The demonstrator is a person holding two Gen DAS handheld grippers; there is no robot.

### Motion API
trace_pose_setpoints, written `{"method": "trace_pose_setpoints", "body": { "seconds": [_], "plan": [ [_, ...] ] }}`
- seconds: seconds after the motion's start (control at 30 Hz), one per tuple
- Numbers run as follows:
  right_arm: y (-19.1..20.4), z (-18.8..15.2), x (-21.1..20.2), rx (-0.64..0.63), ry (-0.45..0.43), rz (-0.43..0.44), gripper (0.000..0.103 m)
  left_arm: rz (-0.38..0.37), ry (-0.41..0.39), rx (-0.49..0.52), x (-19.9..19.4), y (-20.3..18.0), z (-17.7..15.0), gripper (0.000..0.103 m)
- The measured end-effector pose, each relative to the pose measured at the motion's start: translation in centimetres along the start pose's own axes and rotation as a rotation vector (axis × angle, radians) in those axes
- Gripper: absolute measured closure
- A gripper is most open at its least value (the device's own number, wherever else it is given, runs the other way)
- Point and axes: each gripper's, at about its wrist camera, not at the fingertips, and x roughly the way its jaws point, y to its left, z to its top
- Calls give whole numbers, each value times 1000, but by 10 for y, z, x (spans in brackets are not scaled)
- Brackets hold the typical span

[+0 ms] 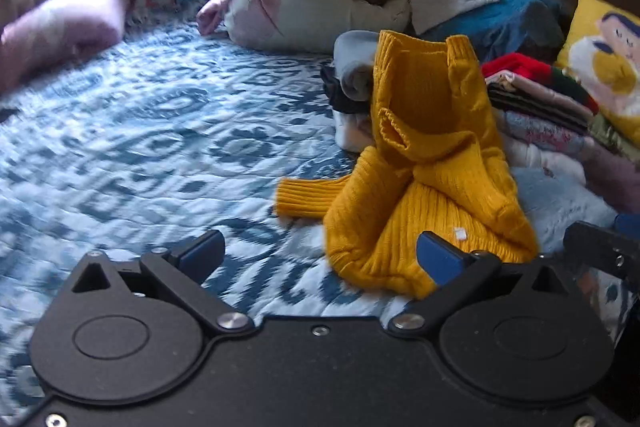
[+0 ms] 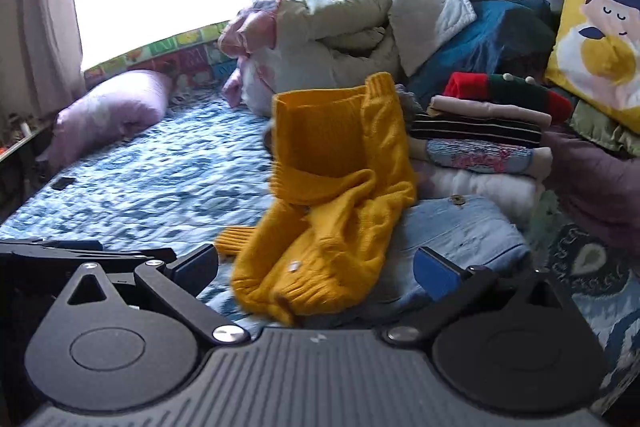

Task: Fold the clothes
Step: 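Reach both grippers to the yellow sweater's hem and close on it, then lift the sweater with both grippers and carry it onto open bed space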

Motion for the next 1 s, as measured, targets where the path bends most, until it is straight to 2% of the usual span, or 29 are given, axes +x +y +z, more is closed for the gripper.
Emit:
{"method": "trace_pose_setpoints", "body": {
  "seconds": [0.17, 0.2, 0.27, 0.33, 0.4, 0.47, 0.53, 0.57, 0.73, 0.9, 0.97, 1.0],
  "plan": [
    [-9, -2, 33, 2, -20, -2, 1, -36, 81, -60, 52, 0, 2, 2],
    [-9, -3, 40, -1, -19, -5, 3, -44, 101, -75, 63, 0, 2, 6],
    [-9, -5, 53, -6, -17, -10, 17, -62, 135, -117, 80, 3, 0, 10],
    [-9, -11, 66, -18, -1, -8, 24, -78, 163, -154, 96, 6, -2, 20],
    [-7, -17, 75, -36, 24, -3, 30, -94, 188, -177, 107, 7, -4, 23],
    [-6, -22, 83, -55, 44, 0, 50, -99, 205, -191, 115, 7, -7, 29],
    [-6, -22, 87, -72, 40, -16, 57, -101, 221, -203, 123, 8, -11, 33],
    [-7, -22, 88, -79, 37, -25, 61, -102, 224, -205, 125, 8, -12, 35],
    [-2, -27, 96, -132, 31, -51, 65, -113, 224, -204, 129, 4, -15, 66],
    [2, -30, 97, -176, 18, -93, 69, -99, 186, -120, 126, -7, -21, 84],
    [3, -31, 96, -191, 13, -104, 79, -100, 160, -94, 119, -9, -21, 89],
    [4, -31, 94, -196, 11, -108, 81, -101, 148, -82, 116, -10, -21, 90]
  ]
}}
